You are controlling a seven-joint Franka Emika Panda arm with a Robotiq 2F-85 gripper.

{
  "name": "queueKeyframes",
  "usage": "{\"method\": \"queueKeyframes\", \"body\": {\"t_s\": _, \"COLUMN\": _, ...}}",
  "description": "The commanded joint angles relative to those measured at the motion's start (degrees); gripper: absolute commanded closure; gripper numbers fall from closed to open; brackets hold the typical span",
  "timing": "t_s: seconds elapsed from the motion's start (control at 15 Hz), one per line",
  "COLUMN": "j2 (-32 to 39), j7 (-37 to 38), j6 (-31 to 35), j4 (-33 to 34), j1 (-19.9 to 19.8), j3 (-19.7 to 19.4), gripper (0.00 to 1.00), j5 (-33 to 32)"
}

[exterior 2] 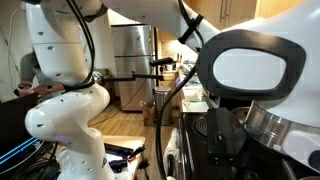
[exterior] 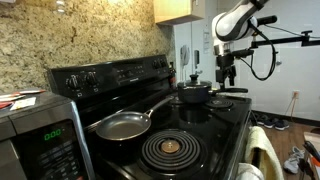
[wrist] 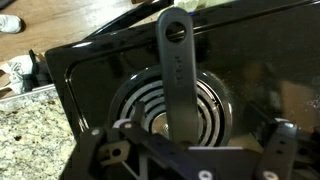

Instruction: Move the black pot from the front plate to the back plate on the stove

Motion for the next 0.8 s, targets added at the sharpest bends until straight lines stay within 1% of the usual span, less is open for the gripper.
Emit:
{"method": "queueKeyframes", "body": {"t_s": 0.0, "j2": 0.8, "j7": -0.6, "j6": 2.8, "j4": -1.0, "j1": -0.2, "j3": 0.0, "gripper": 0.00, "j5": 1.0}}
{"method": "queueKeyframes", "body": {"t_s": 0.4, "j2": 3.4, "j7": -0.6, "j6": 5.1, "j4": 0.3, "j1": -0.2, "j3": 0.1, "gripper": 0.00, "j5": 1.5}}
{"method": "queueKeyframes", "body": {"t_s": 0.47, "j2": 3.8, "j7": -0.6, "j6": 5.2, "j4": 0.7, "j1": -0.2, "j3": 0.1, "gripper": 0.12, "j5": 1.2}}
{"method": "queueKeyframes", "body": {"t_s": 0.53, "j2": 4.0, "j7": -0.6, "j6": 5.2, "j4": 0.9, "j1": -0.2, "j3": 0.1, "gripper": 0.28, "j5": 1.4}}
{"method": "queueKeyframes", "body": {"t_s": 0.73, "j2": 4.5, "j7": -0.7, "j6": 5.4, "j4": 1.2, "j1": -0.2, "j3": 0.2, "gripper": 0.47, "j5": 1.3}}
